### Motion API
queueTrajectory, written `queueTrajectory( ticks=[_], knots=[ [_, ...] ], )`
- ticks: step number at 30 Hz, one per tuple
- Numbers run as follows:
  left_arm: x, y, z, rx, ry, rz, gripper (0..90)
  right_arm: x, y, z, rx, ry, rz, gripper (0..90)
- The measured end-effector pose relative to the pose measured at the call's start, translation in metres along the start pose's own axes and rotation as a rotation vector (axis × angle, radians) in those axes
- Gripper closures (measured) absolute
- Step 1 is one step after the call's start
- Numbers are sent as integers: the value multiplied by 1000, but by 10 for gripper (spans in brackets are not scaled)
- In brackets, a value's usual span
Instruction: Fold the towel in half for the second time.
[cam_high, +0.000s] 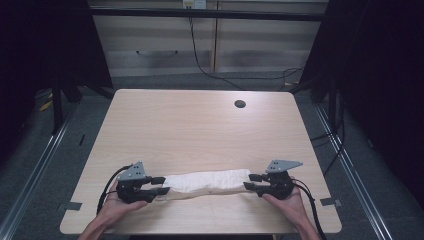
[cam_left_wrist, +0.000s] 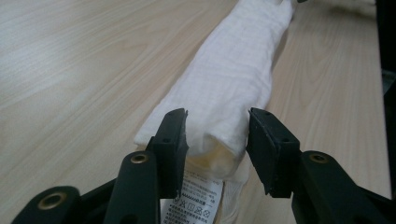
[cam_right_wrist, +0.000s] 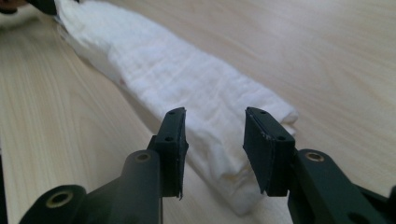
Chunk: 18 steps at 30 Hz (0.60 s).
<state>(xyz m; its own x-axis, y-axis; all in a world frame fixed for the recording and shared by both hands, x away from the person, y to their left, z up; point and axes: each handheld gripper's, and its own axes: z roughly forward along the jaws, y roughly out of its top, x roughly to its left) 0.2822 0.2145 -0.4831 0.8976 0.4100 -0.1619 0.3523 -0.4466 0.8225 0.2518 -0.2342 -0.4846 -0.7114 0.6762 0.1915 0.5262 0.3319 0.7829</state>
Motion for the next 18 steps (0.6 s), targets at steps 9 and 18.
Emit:
queueTrajectory(
  ticks=[9,18],
  knots=[
    [9,12,-6,-35,61,-73,395,-6,11,-10,-96,-67,54,521],
    [27,23,-23,-86,161,-188,342,-13,27,-28,-159,-206,103,437]
  ],
)
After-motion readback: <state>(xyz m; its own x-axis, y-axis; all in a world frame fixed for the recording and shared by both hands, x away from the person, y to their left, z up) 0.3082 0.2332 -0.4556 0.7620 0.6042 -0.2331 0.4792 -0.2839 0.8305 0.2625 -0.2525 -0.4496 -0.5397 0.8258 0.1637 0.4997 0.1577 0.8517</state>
